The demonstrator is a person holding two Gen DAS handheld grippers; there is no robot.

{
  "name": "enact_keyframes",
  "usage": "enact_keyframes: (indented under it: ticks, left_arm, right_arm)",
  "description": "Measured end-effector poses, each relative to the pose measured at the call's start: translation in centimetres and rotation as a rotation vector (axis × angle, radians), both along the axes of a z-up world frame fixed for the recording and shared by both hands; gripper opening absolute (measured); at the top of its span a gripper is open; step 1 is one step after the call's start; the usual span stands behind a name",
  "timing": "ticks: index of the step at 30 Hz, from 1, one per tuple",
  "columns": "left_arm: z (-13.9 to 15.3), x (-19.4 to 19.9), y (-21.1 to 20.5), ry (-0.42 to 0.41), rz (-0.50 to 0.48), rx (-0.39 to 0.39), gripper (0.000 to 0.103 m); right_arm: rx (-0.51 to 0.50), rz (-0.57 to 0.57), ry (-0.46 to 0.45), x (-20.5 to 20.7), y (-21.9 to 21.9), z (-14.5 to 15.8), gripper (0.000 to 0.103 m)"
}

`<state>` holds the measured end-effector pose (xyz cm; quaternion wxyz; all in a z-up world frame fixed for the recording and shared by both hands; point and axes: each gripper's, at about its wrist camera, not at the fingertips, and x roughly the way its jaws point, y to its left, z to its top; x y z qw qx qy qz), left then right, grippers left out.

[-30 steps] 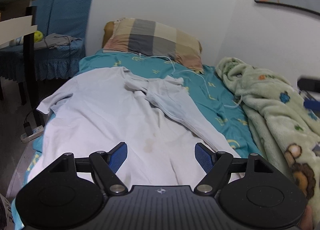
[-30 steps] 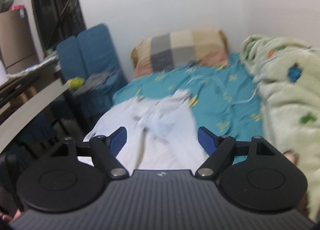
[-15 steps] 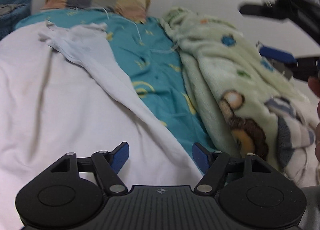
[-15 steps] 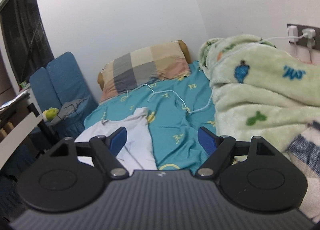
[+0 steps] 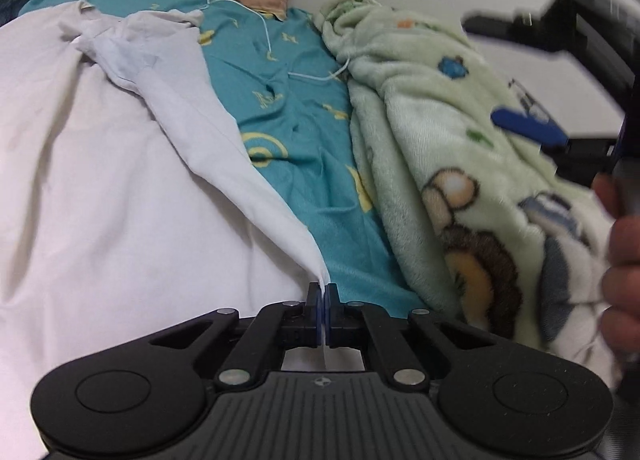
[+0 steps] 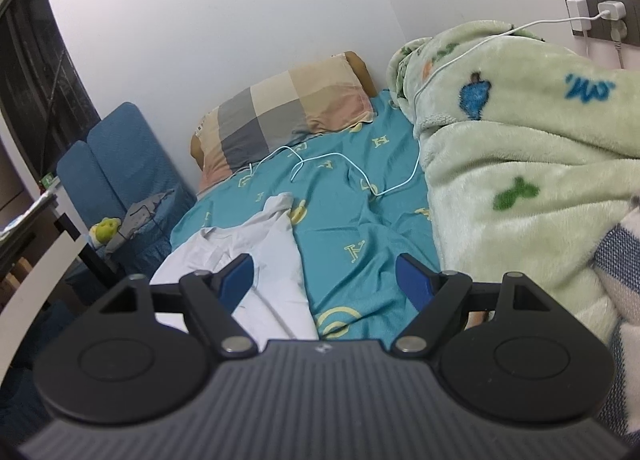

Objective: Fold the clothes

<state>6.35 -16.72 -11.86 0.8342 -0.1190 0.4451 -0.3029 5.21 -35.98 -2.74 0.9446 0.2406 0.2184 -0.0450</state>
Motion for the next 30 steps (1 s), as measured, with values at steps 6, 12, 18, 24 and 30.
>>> enact_keyframes:
  ticks: [6, 12, 18, 24, 30]
  left_arm:
    - [3.1, 0.9, 8.2, 0.079, 0.081, -0.062, 0.001]
    - [0.7, 1.9, 15.0, 0.184, 0.221, -0.074, 0.001]
    - [-1.8, 2.4, 16.9, 0.293, 0.266, -0.162, 0.004]
    - [1.6, 0.5, 15.3, 0.119, 0.17, -0.057, 0.04]
    - [5.5, -1.2, 9.4, -0.167, -0.118, 0.14, 0.057]
  right_arm:
    - [0.001, 0.028, 0.006, 0.2, 0.6, 0.2, 0.08]
    - [0.013, 0.121, 0.059, 1.5, 2.0, -0.2, 0.08]
    - [0.006, 0.206, 0.113, 2.4, 3.8, -0.6, 0.08]
    - [-0.002, 0.251, 0.135, 2.6, 4.8, -0.6, 0.08]
    - [0.019, 0.25, 0.141, 2.7, 4.7, -0.9, 0.08]
